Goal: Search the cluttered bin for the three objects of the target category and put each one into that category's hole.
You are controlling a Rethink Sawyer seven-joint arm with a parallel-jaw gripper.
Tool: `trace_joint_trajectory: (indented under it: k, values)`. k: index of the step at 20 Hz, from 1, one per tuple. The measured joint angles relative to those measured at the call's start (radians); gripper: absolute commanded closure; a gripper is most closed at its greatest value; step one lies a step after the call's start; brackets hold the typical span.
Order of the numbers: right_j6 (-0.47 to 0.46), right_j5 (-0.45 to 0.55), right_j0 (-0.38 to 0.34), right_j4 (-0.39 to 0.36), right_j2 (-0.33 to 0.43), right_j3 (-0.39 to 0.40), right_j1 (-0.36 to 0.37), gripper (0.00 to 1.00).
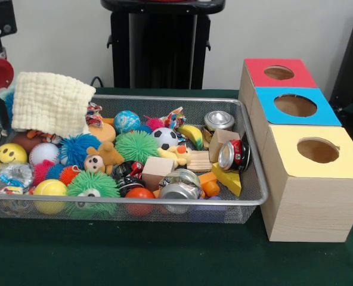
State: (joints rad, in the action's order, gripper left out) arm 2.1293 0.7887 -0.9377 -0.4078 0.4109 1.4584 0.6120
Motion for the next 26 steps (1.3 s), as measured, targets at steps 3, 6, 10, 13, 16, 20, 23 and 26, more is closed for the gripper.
trace_joint_trajectory:
  k: [3, 6, 10, 13, 16, 20, 23, 26]
  values:
    - [0.000, 0.000, -0.002, -0.007, -0.002, -0.002, -0.002, 0.00]
    - [0.000, 0.000, 0.006, -0.018, -0.006, -0.003, -0.011, 0.00]
    - [0.000, -0.008, 0.039, -0.035, -0.023, -0.004, -0.027, 0.00]
    - [0.000, -0.023, 0.063, -0.037, -0.036, -0.005, -0.044, 0.00]
    - [0.000, -0.045, 0.084, -0.037, -0.049, -0.006, -0.069, 0.00]
    - [0.000, -0.059, 0.097, -0.036, -0.064, -0.012, -0.096, 0.00]
    - [0.000, -0.059, 0.102, -0.036, -0.080, -0.032, -0.131, 0.00]
    - [0.000, -0.059, 0.102, -0.035, -0.098, -0.060, -0.162, 0.00]
